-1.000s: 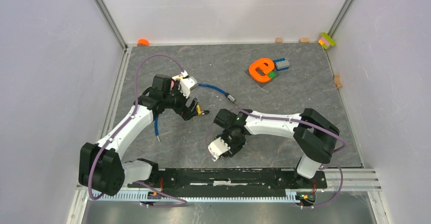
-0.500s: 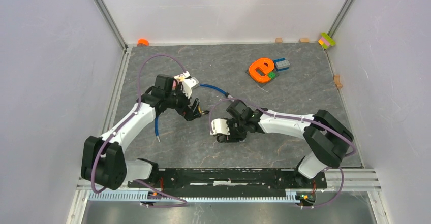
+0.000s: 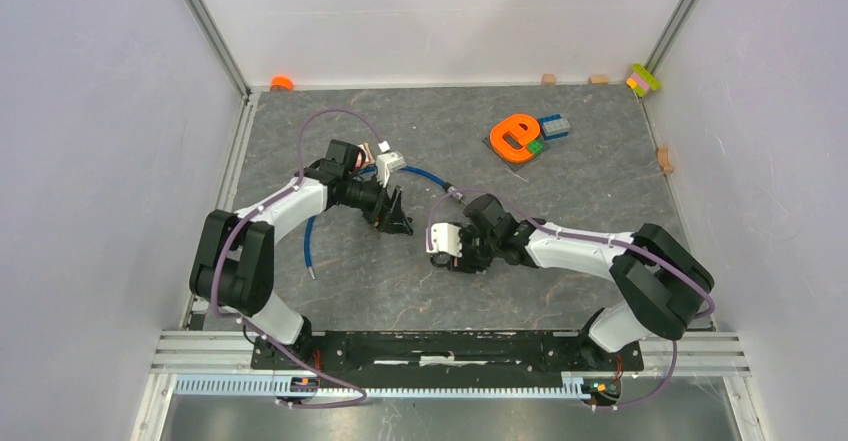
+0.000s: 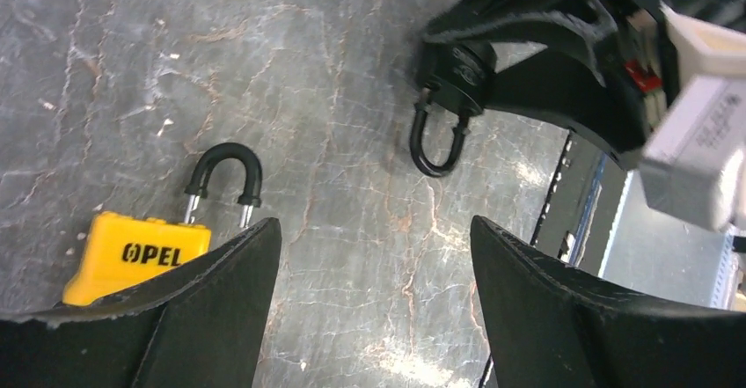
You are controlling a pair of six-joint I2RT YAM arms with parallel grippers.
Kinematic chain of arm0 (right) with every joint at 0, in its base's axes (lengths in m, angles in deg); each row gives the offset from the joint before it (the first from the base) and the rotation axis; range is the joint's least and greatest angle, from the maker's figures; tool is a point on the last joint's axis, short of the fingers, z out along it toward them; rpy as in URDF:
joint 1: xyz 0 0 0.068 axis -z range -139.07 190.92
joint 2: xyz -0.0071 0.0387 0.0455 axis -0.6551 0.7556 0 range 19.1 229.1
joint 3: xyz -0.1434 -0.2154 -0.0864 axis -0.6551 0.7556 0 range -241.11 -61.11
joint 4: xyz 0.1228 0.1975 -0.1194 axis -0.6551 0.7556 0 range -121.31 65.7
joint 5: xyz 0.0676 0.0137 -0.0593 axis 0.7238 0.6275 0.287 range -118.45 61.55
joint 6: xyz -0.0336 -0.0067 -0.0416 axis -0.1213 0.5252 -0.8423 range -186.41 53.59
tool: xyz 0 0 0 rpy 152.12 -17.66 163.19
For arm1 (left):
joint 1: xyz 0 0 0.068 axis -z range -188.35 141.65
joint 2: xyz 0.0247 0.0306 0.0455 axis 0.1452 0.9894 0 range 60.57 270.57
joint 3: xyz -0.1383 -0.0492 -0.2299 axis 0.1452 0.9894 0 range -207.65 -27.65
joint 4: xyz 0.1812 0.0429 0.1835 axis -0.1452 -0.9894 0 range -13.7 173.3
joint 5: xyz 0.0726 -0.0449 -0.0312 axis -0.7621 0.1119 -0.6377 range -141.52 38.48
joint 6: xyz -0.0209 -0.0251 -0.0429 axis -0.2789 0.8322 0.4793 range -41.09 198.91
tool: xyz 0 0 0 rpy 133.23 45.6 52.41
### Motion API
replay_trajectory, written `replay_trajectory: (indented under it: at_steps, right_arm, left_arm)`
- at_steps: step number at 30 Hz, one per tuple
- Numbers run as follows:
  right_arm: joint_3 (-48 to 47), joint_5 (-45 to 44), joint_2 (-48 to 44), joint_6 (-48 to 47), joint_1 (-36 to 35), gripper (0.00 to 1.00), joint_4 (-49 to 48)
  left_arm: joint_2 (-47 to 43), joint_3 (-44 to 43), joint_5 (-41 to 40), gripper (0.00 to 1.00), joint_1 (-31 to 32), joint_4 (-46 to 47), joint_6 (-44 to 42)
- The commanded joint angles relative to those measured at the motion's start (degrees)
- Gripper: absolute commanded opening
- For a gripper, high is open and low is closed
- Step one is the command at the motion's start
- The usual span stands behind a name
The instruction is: Unlock with the key
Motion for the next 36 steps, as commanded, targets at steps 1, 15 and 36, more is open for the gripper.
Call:
replay_trajectory:
  at_steps: [1, 15, 36]
  right_arm:
    - [0.1, 1.8, -2.4, 0.6, 2.7, 0.0, -2.8]
    - [-2.2, 16.7, -8.0, -2.1, 7.0, 0.0, 2.0]
    - [-6.5, 29.1, -6.8, -1.7, 11.9, 0.0, 6.4]
  left_arm:
    - [-2.6, -0.3, 7.5, 0.84, -0.1, 1.0, -9.4]
    - [-15.2, 13.1, 8.5, 0.8, 4.9, 12.9, -39.5]
    - [-19.0, 18.2, -5.1, 0.69, 23.1, 23.7, -47.0]
